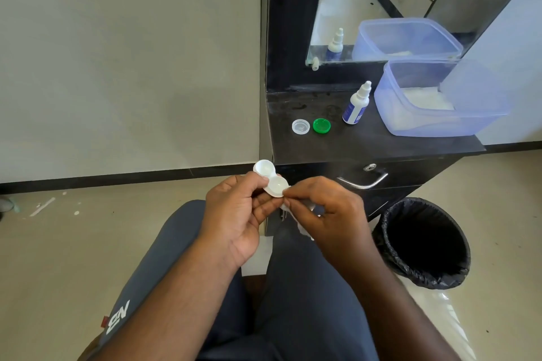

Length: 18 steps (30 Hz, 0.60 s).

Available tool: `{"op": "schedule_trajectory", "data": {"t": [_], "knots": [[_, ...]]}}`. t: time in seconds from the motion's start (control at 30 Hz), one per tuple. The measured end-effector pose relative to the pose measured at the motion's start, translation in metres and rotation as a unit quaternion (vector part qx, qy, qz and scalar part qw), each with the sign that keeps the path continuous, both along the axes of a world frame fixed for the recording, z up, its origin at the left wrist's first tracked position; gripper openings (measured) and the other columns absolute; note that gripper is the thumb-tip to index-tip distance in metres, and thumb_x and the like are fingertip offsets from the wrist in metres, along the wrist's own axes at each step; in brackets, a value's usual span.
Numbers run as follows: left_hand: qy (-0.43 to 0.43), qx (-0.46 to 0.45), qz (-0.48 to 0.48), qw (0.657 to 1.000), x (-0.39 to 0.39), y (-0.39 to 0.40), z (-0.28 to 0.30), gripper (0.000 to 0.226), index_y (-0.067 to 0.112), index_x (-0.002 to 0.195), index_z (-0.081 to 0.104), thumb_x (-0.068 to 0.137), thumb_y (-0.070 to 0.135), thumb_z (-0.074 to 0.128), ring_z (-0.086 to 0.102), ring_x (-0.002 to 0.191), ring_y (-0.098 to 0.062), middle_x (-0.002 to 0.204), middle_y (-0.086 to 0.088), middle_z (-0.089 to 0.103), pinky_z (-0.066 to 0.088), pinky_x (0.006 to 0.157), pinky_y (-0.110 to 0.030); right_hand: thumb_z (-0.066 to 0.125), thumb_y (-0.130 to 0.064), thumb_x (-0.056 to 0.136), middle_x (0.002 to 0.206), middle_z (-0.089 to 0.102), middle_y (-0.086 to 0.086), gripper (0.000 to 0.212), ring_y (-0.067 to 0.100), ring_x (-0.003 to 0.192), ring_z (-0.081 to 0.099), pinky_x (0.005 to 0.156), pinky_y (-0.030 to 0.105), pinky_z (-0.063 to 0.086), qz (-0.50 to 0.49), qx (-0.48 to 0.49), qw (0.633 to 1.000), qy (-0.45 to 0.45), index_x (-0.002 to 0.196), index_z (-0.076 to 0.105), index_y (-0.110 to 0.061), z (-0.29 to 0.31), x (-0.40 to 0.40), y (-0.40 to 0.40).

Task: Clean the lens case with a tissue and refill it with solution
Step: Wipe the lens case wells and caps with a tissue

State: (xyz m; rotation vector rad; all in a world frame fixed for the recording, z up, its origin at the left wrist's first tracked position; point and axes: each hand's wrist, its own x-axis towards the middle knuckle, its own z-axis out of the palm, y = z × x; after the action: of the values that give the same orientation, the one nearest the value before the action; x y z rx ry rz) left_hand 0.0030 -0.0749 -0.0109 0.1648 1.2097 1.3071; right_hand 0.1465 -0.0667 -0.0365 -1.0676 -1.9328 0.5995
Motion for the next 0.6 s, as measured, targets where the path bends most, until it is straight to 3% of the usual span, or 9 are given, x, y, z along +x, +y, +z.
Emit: {"op": "schedule_trajectory", "data": {"t": [0.2, 0.33, 0.47, 0.6], "knots": [[-0.019, -0.011, -0.023, 1.0, -0.001, -0.001, -0.002, 0.024, -0.009, 0.107, 0.06, 0.084, -0.004, 0.058, 0.073, 0.066, -0.025, 0.081, -0.02, 0.074, 0.06, 0.057, -0.029, 0.069, -0.009, 0.08, 0.09, 0.07, 0.004, 0.013, 0.016, 0.086, 0.066, 0.075, 0.028, 0.054, 0.034, 0.075, 0.994, -0.071, 0.092, 0.074, -0.008, 0.0, 0.011, 0.011], [-0.014, -0.014, -0.015, 1.0, -0.006, 0.001, -0.004, 0.021, -0.006, 0.105, 0.06, 0.084, -0.005, 0.058, 0.073, 0.064, -0.025, 0.078, -0.02, 0.074, 0.061, 0.059, -0.031, 0.059, -0.015, 0.087, 0.094, 0.069, 0.004, 0.019, 0.014, 0.089, 0.063, 0.075, 0.024, 0.052, 0.09, 0.085, 0.986, -0.114, 0.099, 0.073, -0.01, -0.001, 0.012, 0.007], [-0.007, -0.018, -0.033, 0.999, -0.006, 0.001, -0.003, 0.016, -0.006, 0.099, 0.061, 0.084, -0.006, 0.058, 0.073, 0.065, -0.027, 0.078, -0.021, 0.074, 0.061, 0.058, -0.031, 0.063, -0.011, 0.085, 0.095, 0.07, 0.006, 0.017, 0.011, 0.09, 0.064, 0.081, 0.019, 0.052, 0.1, 0.066, 0.991, -0.067, 0.098, 0.073, -0.005, 0.0, 0.017, 0.012], [-0.016, -0.016, -0.072, 0.997, -0.005, -0.002, 0.002, 0.023, -0.011, 0.107, 0.058, 0.084, -0.009, 0.055, 0.073, 0.069, -0.031, 0.082, -0.023, 0.074, 0.06, 0.054, -0.033, 0.075, -0.006, 0.077, 0.1, 0.064, 0.005, 0.021, 0.006, 0.093, 0.062, 0.08, 0.016, 0.051, 0.089, 0.008, 0.996, -0.011, 0.098, 0.072, -0.006, -0.002, 0.023, 0.015]]}}
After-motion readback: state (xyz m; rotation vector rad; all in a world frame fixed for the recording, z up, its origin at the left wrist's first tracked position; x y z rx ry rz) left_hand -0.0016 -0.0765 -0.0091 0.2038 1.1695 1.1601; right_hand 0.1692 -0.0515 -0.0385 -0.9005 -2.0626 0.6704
